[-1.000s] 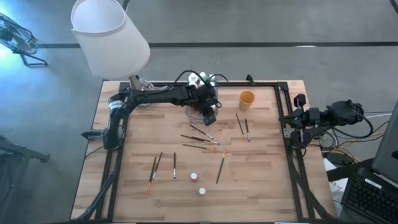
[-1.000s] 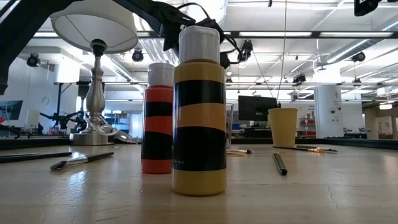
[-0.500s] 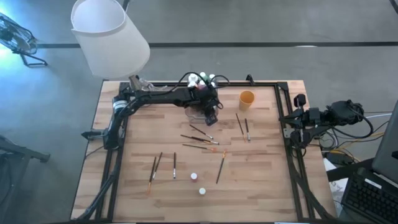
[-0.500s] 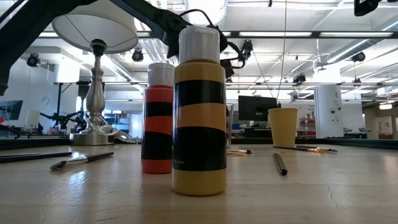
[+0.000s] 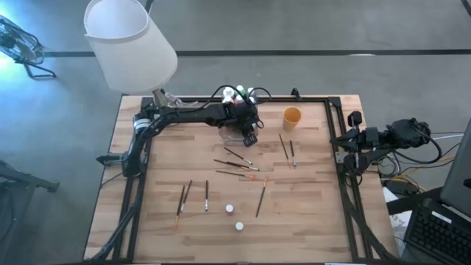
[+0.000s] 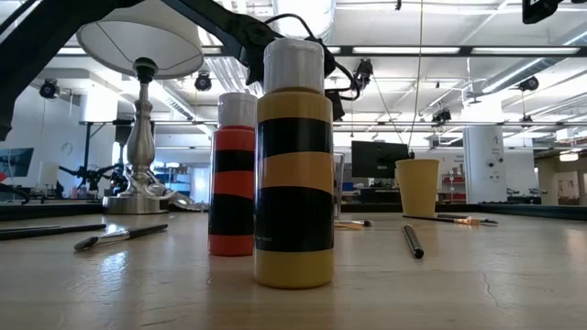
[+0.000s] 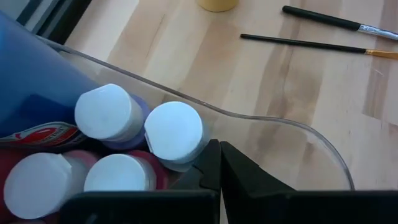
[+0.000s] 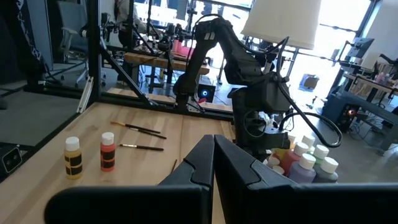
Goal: Pick & Place Paint Supplies
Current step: Adjust the small gray paint bottle in the bin
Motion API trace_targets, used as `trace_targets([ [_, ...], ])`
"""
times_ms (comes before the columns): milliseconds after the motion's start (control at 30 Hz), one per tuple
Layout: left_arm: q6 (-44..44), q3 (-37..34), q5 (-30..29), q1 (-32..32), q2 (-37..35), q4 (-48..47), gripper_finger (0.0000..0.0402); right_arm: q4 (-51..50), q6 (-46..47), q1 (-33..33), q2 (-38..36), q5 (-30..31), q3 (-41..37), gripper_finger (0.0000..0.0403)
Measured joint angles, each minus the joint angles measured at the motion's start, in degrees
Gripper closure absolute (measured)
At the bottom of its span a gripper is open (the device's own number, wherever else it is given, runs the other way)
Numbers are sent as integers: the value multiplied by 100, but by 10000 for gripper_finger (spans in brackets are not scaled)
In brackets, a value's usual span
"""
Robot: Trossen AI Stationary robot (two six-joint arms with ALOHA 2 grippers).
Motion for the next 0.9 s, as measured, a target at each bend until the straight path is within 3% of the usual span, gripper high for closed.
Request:
trace_targets([
  [667, -110, 2, 512, 4, 170, -144, 401, 0, 0, 0, 0, 0, 0, 394],
  [900, 56, 31, 217, -4, 431, -74, 401, 0, 0, 2, 0, 2, 0, 394],
])
